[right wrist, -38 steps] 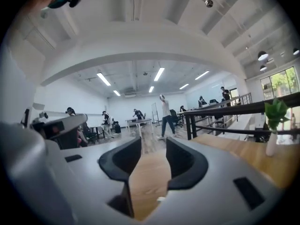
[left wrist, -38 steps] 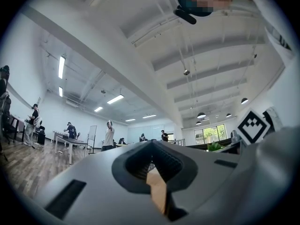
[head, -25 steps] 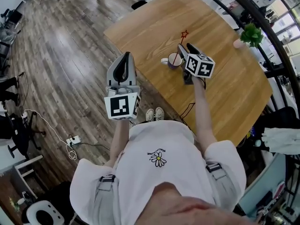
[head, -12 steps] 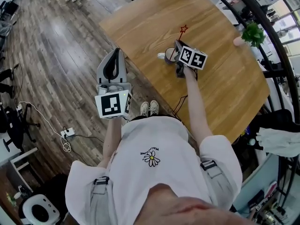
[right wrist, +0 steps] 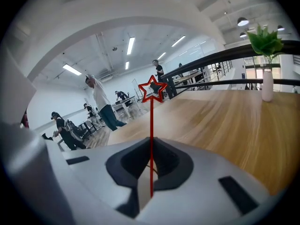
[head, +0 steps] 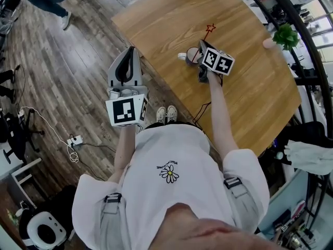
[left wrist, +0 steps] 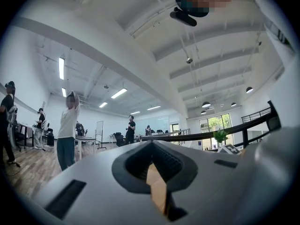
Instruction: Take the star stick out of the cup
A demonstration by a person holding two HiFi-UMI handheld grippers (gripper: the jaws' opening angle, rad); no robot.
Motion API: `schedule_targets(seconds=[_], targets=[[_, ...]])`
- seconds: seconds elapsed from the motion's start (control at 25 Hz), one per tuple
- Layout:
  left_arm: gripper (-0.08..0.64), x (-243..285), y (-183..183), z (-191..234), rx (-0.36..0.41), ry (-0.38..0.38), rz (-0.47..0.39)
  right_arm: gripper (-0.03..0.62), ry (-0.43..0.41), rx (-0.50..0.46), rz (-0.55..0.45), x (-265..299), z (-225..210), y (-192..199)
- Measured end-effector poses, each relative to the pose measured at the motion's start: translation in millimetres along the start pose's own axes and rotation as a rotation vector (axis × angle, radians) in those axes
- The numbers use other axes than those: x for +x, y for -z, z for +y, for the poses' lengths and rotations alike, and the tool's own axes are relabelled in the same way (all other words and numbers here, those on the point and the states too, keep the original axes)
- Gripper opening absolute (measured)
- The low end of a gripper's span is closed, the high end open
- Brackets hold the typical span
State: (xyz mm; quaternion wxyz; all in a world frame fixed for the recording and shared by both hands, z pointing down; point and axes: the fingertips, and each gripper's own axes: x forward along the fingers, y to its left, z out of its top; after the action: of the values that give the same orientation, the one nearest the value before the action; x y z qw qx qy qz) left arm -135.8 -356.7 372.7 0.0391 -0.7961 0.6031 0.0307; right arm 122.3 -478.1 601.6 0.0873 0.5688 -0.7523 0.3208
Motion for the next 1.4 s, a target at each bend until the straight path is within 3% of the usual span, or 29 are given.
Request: schedule_targets(seconds=[0.28,0.52,0.68,0.88,1.08,1.2,1.4], targets=[[0.016,-3,-4,2,0.005,-0.007,0.000,0.017,-0.017,-0.068,-0.152,-24,19,-44],[0.015,-3,-15,2,-0.009,-0.001,-0.028,0.017,-0.071,-0.208,-0.385,-81,75,-112],[0.017,-2,-25,1,-0.008,0.005,-0.055,0.017,-0.124,-0.310,-0.513,-124,119,-138],[0.016,-4,-36,-3,-0.010,0.012,-0.087,0.017,-0.192,-0.339,-0.611,-166,160,-138],[0.015,-7,-43,-3,-0.004,0.018,-0.111,0.017,-0.202,-0.390,-0.688,-195,193,-121],[0.015,-7,-45,-8,-0.007,0.025,-0.119,0.017,-0.211,-0.437,-0.708,-204,208,-109],[0.017,-6,-46,-14,-0.009,0.040,-0.120,0.017,-0.214,-0.435,-0.699,-203,216,-98]])
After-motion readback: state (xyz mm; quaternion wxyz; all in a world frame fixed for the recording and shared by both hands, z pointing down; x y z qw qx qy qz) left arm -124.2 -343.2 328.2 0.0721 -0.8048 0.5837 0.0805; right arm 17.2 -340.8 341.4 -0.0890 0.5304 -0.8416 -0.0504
